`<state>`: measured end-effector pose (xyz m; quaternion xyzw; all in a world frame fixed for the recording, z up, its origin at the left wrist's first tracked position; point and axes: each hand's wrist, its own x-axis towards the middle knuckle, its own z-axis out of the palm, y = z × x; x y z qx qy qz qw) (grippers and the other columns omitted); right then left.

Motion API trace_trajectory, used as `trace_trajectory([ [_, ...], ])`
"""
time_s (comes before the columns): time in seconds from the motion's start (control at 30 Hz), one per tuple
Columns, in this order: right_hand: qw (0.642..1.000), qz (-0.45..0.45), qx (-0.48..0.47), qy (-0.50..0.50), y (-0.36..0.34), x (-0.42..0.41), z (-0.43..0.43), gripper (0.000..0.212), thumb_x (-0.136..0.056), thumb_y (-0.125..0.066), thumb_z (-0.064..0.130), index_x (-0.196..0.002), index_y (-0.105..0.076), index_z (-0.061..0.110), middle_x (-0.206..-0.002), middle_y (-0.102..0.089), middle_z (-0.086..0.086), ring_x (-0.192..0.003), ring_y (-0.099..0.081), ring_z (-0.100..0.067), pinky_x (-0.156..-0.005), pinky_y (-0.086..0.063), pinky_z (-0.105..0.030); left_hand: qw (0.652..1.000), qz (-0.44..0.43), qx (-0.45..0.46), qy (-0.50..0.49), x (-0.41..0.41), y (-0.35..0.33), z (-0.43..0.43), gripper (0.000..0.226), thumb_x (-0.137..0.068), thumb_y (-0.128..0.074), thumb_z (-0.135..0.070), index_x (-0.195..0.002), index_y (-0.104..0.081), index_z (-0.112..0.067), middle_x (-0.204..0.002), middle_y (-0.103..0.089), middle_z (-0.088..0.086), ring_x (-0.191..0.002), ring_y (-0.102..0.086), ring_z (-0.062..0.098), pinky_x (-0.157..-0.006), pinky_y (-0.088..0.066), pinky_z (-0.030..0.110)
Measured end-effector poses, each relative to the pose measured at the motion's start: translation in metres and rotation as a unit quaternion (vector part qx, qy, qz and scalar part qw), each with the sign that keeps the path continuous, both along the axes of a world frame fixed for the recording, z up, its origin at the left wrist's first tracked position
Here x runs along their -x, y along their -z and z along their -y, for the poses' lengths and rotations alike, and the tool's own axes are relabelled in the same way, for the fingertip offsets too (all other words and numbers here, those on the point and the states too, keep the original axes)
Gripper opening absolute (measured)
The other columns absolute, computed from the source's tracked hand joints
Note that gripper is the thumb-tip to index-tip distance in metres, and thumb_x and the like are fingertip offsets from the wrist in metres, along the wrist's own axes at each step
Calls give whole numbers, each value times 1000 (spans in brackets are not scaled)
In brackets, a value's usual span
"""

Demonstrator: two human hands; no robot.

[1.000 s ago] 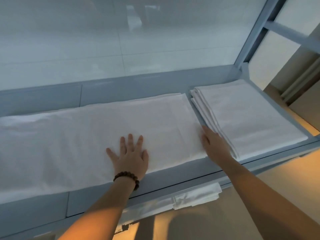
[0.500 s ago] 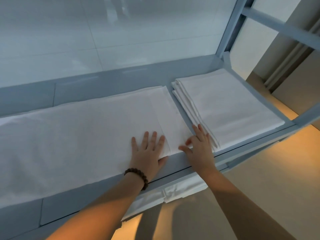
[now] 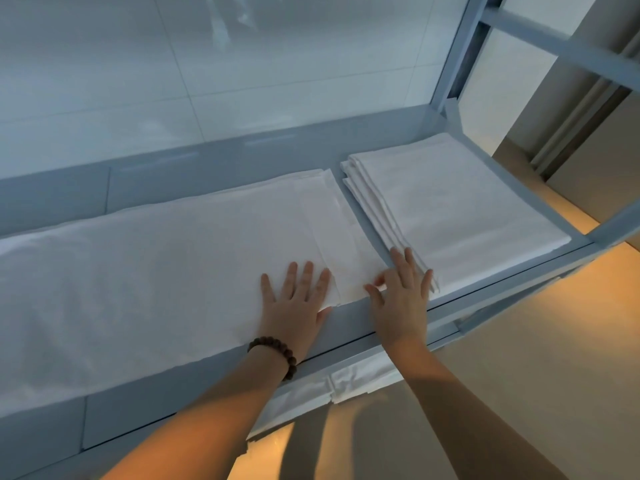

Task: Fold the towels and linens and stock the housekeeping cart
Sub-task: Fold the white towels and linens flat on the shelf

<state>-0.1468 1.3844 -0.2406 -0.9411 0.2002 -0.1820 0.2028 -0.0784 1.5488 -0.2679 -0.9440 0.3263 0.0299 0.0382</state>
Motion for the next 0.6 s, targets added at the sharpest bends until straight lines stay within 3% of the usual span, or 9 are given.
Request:
trace_trajectory([
  [0.1, 992, -7, 109, -69, 3, 1, -15, 32, -90, -59, 42, -107, -63, 14, -150, -38, -10, -146, -18, -26, -117, -7, -56, 1000, -3, 7, -7, 2, -1, 0, 71, -92, 2, -55, -154, 6, -20, -162, 4, 5, -149, 5, 29, -111, 0, 68],
  [0.17, 988, -50, 126, -72, 7, -3, -22, 45, -92, -50, 51, -115, -62, 14, -153, -34, -10, -147, -15, -26, -117, -3, -56, 1000, -8, 6, -4, 3, -1, 0, 73, -92, 3, -56, -153, 6, -17, -162, 5, 6, -149, 7, 29, -111, 0, 68],
  [0.33, 971, -123, 183, -92, 16, -5, -22, 49, -100, -24, 38, -138, -50, 20, -153, -34, -3, -147, -11, -23, -115, -4, -62, 1000, -16, 7, -6, 4, -4, -2, 77, -89, 5, -58, -154, 0, -17, -162, 3, 5, -149, 5, 28, -111, 3, 67],
  [0.47, 969, -172, 179, -8, 17, -9, 0, 55, -101, -9, 36, -151, -22, 18, -160, -10, 3, -146, 15, -19, -115, 12, -57, 1000, -21, 2, -5, 5, -6, -2, 77, -89, 0, -57, -154, -1, -16, -162, 3, 5, -149, 5, 28, -110, 4, 67],
  [0.53, 969, -139, 183, -87, 11, -11, -8, 54, -101, -14, 34, -150, -26, 15, -159, -18, 0, -147, 3, -21, -116, 7, -54, 999, -33, -1, -2, 5, -7, -2, 76, -89, 0, -57, -154, 4, -17, -162, 8, 5, -148, 9, 27, -110, 7, 67],
  [0.6, 947, -121, 201, -219, 13, -11, -20, 53, -100, -17, 35, -148, -32, 16, -155, -30, -1, -146, -12, -19, -118, -1, -52, 999, -42, -1, 4, 7, -8, -4, 75, -87, 6, -53, -153, 8, -17, -161, 13, 4, -148, 13, 26, -110, 7, 67],
])
